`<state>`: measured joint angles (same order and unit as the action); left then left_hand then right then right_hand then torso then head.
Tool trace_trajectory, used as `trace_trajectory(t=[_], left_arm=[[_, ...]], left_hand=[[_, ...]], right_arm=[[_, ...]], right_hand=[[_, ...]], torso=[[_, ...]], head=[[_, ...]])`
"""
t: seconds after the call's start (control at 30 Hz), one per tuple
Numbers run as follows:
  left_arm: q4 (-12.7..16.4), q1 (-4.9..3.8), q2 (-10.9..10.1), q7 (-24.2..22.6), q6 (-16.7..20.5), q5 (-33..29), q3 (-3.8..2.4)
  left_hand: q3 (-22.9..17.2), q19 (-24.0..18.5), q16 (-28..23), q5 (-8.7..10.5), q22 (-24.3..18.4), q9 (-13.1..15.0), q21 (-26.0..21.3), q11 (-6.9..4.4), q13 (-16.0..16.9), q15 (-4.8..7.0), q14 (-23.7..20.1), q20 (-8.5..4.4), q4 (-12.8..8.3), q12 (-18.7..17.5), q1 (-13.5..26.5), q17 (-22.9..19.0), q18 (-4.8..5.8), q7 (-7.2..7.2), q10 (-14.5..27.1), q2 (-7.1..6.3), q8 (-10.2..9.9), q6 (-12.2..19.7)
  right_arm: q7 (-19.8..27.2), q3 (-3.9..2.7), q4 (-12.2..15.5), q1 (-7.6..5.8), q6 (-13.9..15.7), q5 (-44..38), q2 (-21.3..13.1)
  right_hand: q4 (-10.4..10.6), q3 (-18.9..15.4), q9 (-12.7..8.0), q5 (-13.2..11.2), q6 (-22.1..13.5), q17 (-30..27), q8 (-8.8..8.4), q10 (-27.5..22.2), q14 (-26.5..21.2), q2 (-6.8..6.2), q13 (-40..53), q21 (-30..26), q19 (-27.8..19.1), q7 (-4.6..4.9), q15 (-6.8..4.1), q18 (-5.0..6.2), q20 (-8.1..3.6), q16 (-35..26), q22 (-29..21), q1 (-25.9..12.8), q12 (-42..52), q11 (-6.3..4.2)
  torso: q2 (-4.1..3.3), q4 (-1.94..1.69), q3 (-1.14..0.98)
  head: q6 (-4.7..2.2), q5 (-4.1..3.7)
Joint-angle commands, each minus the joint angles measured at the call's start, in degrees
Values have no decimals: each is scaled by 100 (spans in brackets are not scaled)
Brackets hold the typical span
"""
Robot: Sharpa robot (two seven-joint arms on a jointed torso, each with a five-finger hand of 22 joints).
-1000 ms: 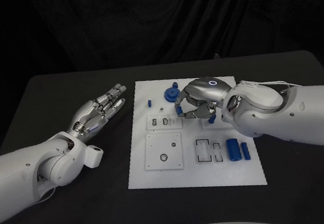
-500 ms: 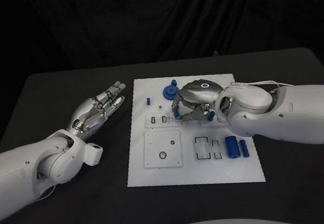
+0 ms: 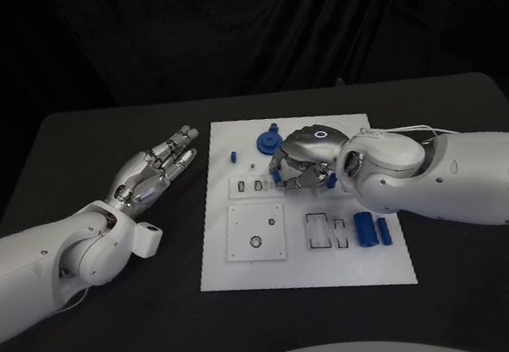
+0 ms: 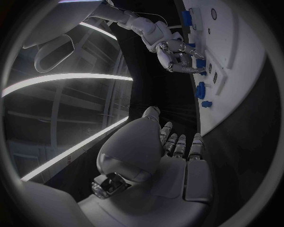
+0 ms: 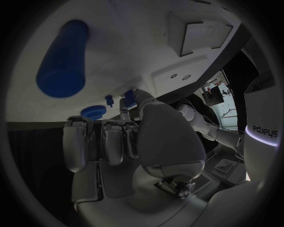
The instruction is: Assemble the parts on the task board
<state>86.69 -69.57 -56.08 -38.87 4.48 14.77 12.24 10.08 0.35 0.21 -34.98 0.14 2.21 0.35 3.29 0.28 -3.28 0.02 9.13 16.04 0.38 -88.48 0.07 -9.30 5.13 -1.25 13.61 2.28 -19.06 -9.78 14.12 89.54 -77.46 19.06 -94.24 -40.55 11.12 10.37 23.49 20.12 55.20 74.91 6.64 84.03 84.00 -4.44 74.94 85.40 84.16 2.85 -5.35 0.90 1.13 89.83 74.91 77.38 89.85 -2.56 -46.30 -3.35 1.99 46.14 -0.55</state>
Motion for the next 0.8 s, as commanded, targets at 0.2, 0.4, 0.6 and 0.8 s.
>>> trace_trajectory(t=[0.2,0.4,0.6,0.8], left_arm=[[-8,9,26,-190,-108,31,-3],[-15,9,30,-186,-116,31,-3],[-23,9,35,-184,-122,31,-3],[-35,10,37,-181,-125,31,-3]], left_hand=[[-40,-6,-21,10,7,10,-11,51,5,-58,-2,42,8,-6,59,-7,-41,20,3,-3,32,-12],[-57,-5,-21,11,7,16,-11,62,5,-62,-2,46,8,-6,60,-7,-41,35,1,13,40,-52],[-57,-5,-21,11,7,16,-11,62,5,-62,-2,46,8,-6,60,-7,-41,35,1,13,40,-52],[-57,-5,-21,11,7,16,-11,62,5,-62,-2,46,8,-6,60,-7,-41,35,1,13,40,-52]], right_arm=[[-60,0,-21,32,-167,-49,19],[-32,0,-39,41,-164,-49,20],[-14,0,-44,44,-136,-49,20],[22,0,-39,50,-83,-49,9]], right_hand=[[-28,-15,-95,36,-235,1509,-159,597,600,-64,1506,-61,241,-11,40,55,47,17,1317,-101,15,53],[-5,-42,-209,36,-505,1509,-305,597,600,-144,1506,-54,248,-20,36,53,47,17,1321,-208,15,47],[21,-60,-313,34,-742,1509,-316,597,600,-188,1506,-64,244,-24,33,55,44,17,1318,-269,15,44],[68,-90,-465,36,-1066,1509,-309,597,600,-235,1506,21,303,-69,8,32,27,17,1349,-323,15,10]], torso=[[5,-1,4],[1,-3,4],[1,-1,3],[2,2,1]], head=[[22,-1],[25,2],[28,2],[36,-3]])
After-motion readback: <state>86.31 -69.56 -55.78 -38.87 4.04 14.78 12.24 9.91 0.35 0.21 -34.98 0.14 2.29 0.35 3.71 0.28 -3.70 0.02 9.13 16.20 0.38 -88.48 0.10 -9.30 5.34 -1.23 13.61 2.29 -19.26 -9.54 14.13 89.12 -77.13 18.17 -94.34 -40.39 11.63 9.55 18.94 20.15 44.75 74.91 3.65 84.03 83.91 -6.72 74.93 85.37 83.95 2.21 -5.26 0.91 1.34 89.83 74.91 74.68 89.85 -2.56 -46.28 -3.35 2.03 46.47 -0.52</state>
